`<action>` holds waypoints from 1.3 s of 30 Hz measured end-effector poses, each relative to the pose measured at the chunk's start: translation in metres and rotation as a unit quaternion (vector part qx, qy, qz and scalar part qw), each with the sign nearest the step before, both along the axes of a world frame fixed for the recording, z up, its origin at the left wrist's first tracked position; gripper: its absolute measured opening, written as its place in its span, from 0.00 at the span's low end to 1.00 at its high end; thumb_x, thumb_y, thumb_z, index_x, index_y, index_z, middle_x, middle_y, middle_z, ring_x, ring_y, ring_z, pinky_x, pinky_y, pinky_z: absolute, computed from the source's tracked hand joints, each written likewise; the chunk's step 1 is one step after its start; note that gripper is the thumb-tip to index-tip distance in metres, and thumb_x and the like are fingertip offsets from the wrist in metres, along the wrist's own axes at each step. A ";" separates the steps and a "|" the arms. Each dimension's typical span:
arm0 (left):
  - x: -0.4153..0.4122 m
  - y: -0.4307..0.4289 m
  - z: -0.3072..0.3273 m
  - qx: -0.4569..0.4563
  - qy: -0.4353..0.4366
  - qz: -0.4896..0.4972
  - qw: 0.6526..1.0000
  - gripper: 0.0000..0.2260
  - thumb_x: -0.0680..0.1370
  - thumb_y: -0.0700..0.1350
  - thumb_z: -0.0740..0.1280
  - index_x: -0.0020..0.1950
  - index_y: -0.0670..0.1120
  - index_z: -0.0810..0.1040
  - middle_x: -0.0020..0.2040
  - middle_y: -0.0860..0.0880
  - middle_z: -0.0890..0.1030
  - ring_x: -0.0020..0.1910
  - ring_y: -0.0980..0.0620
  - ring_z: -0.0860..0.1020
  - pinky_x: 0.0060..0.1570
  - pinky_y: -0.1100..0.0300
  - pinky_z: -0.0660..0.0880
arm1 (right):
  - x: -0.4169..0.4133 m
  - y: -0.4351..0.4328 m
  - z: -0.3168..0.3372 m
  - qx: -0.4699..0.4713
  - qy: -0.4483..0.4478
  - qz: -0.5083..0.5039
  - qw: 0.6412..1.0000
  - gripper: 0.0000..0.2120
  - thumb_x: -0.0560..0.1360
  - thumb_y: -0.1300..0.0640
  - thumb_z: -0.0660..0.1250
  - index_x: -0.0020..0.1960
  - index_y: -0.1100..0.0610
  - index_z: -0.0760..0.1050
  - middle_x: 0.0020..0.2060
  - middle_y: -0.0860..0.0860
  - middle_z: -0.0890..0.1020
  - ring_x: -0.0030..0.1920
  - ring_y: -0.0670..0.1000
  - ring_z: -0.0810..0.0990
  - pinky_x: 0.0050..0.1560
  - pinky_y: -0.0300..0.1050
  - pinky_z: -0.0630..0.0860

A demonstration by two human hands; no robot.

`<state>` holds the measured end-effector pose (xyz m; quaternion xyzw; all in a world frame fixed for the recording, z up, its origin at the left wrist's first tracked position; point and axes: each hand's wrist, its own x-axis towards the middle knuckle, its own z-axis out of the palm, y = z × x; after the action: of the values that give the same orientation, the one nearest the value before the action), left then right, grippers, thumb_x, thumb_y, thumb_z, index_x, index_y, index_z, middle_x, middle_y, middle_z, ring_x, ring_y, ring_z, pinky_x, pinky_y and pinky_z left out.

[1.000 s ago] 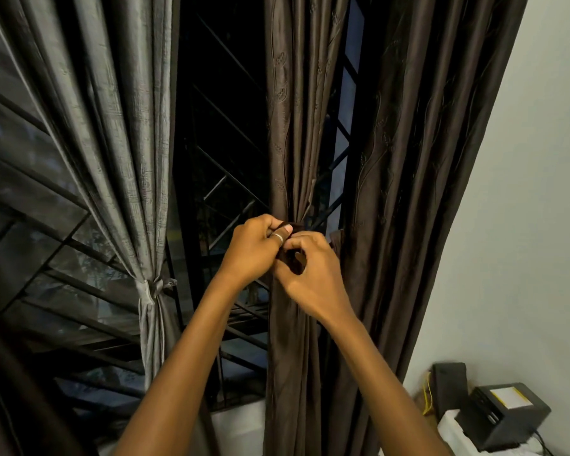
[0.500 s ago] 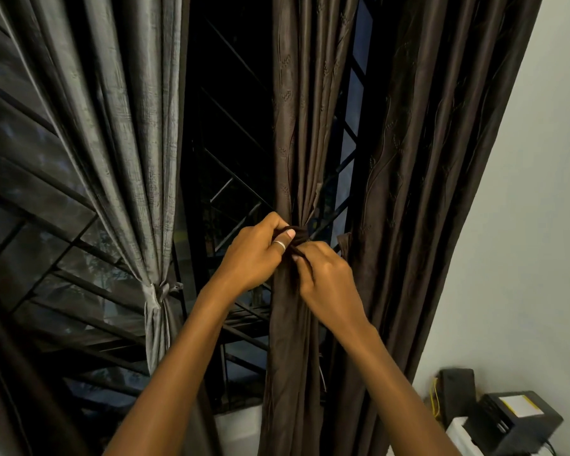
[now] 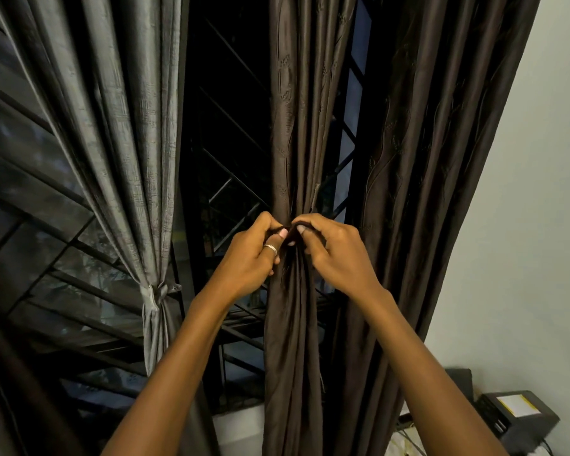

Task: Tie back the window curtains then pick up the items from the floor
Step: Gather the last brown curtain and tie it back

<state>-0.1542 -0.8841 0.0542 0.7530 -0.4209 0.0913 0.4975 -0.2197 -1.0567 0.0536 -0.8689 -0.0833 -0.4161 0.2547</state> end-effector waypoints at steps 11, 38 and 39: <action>0.002 0.004 -0.012 0.091 -0.379 0.112 0.914 0.05 0.83 0.45 0.64 0.57 0.47 0.76 0.48 0.49 0.81 0.39 0.49 0.81 0.33 0.49 0.78 | 0.003 0.002 0.020 0.121 0.057 0.038 0.990 0.07 0.79 0.58 0.69 0.53 0.52 0.86 0.39 0.45 0.86 0.42 0.43 0.84 0.49 0.46 0.82; -0.007 -0.007 0.013 0.254 -0.420 0.129 0.862 0.04 0.77 0.41 0.66 0.51 0.44 0.74 0.43 0.47 0.79 0.35 0.45 0.79 0.28 0.54 0.67 | 0.005 0.009 0.008 0.353 0.122 0.067 0.925 0.06 0.80 0.56 0.70 0.50 0.57 0.74 0.30 0.49 0.81 0.34 0.49 0.82 0.38 0.46 0.80; -0.007 -0.007 0.020 0.262 -0.392 0.116 0.874 0.04 0.78 0.43 0.65 0.53 0.45 0.74 0.44 0.48 0.79 0.38 0.45 0.79 0.31 0.53 0.70 | 0.003 0.010 0.007 0.353 0.111 0.066 0.927 0.06 0.80 0.56 0.70 0.50 0.57 0.75 0.33 0.51 0.82 0.35 0.50 0.83 0.39 0.46 0.81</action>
<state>-0.1616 -0.8914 0.0739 0.8018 -0.4996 0.3221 0.0621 -0.2168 -1.0463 0.0605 -0.7562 0.0405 -0.3014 0.5793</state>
